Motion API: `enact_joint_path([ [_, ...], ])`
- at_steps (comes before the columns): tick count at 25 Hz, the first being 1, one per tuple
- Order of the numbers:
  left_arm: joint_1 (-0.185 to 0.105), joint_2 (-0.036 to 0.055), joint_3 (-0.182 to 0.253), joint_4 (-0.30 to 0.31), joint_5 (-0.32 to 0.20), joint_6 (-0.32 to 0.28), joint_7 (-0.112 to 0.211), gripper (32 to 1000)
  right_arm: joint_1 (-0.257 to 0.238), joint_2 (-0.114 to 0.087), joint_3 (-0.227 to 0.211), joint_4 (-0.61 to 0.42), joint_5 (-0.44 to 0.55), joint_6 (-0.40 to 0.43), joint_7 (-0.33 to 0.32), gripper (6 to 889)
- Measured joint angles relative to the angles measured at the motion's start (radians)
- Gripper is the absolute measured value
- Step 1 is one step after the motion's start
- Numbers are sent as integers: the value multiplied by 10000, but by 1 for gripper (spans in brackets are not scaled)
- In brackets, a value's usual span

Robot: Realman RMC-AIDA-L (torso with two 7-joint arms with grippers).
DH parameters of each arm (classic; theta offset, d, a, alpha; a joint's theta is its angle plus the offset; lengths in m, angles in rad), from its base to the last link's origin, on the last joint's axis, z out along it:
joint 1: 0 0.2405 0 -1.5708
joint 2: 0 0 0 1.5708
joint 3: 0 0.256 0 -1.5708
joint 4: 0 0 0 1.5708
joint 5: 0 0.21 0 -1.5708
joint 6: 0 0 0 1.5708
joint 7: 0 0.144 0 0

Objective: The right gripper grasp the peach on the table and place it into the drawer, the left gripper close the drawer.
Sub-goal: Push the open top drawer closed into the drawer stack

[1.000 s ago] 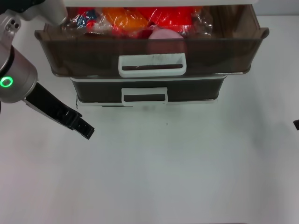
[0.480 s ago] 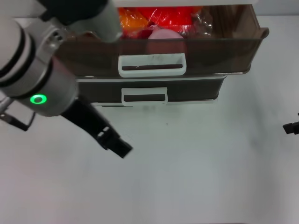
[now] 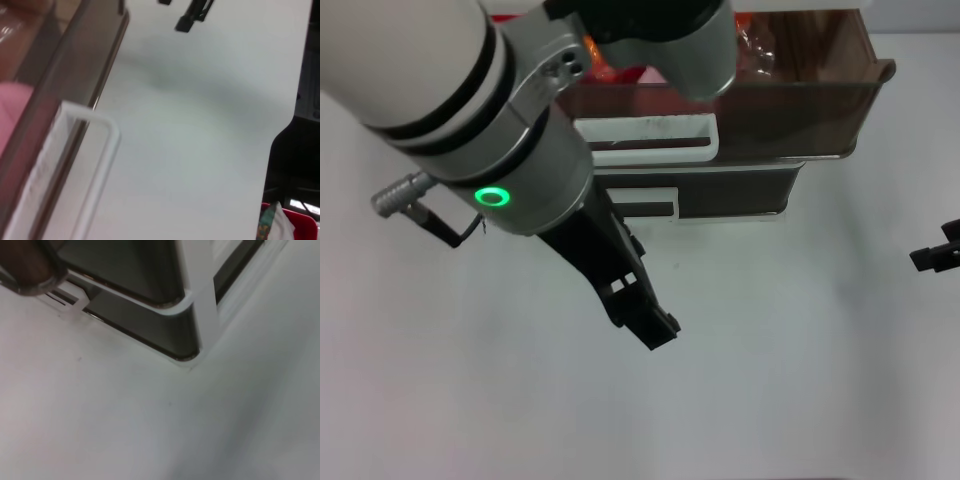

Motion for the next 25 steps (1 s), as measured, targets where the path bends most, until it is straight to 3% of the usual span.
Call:
enact_joint_path([
  [9,-788,-86,9,-1102,191,295,765,816,122,26,-2,112,0,-226,2,743],
  [21,-1377,-82,-122,-2178,193,1089,1527,815,150,46,-36,146,0,-230,-14,743],
  [25,-1482,-70,-508,-2574,173,1227,1802,815,249,66,-51,299,0,-349,-14,743],
])
